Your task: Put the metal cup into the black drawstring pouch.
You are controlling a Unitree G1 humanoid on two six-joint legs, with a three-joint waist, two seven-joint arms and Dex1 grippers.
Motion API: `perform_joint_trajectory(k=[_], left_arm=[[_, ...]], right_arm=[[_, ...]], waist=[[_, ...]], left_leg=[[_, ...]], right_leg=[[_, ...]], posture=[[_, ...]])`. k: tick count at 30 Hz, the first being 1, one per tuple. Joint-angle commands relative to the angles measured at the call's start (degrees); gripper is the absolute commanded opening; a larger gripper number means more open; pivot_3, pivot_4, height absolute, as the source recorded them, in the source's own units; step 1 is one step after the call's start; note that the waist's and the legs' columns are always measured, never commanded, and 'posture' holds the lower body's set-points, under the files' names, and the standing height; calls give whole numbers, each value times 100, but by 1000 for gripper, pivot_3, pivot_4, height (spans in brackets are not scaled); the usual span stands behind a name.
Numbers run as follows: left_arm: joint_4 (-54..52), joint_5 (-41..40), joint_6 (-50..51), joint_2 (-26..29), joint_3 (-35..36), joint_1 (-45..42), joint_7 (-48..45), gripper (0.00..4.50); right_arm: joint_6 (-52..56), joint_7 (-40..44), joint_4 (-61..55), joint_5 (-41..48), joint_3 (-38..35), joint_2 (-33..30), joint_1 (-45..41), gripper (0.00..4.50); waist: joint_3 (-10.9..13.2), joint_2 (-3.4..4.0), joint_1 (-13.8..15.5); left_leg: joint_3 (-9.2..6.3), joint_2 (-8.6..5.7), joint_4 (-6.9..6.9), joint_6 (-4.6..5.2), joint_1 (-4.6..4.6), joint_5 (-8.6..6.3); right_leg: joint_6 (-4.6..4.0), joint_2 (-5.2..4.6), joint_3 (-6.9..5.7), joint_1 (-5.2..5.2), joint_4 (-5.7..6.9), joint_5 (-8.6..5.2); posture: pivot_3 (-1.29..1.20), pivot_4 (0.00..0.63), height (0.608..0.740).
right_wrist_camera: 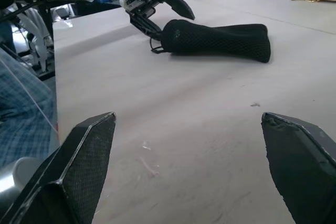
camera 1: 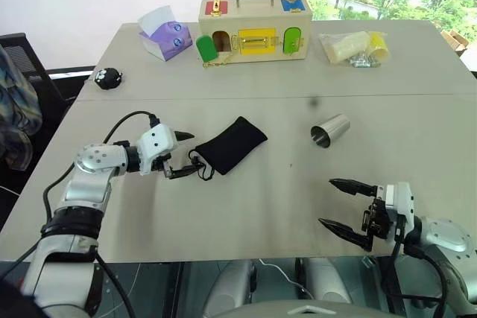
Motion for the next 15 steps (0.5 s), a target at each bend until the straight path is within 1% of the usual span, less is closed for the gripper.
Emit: perform_joint_trajectory(k=[1, 5, 9, 13, 15], left_arm=[[437, 19, -217, -197, -56, -532, -165, 4482], [853, 79, -372, -312, -94, -871, -294, 4482], [1065, 79, -434, -281, -102, -1047, -492, 4482], [847, -6, -28, 36, -243, -1017, -1356, 4482], [836, 92, -8, 267, -360, -1022, -1702, 4482]], right_arm=[[-73, -132, -291, 49, -56, 59, 71, 4500], [-110, -226, -342, 8, -40, 108, 143, 4500], [-133, -288, -354, 5, -59, 127, 193, 4500], [-165, -301, -329, -18, -52, 133, 199, 4500], [-166, -306, -310, -22, -47, 134, 173, 4500]], waist=[[1, -2, 14], [4, -8, -1], [4, -9, -21], [4, -9, -18], [7, -14, -31]], left_leg=[[-1, -2, 0, 1, -1, 0], [-7, -3, 7, 1, -8, 0], [-6, -3, 7, 1, -6, 0], [-7, -2, 8, 2, -6, 0], [-7, -2, 9, 6, -6, -2]], right_leg=[[0, 3, -2, 0, 0, 0], [1, 13, -7, 0, 2, 0], [1, 18, -4, -1, 5, 0], [1, 21, -5, -1, 9, 0], [2, 24, -5, -2, 11, -1]], posture=[[0, 150, 710], [0, 150, 710], [0, 150, 710], [0, 150, 710], [0, 150, 710]])
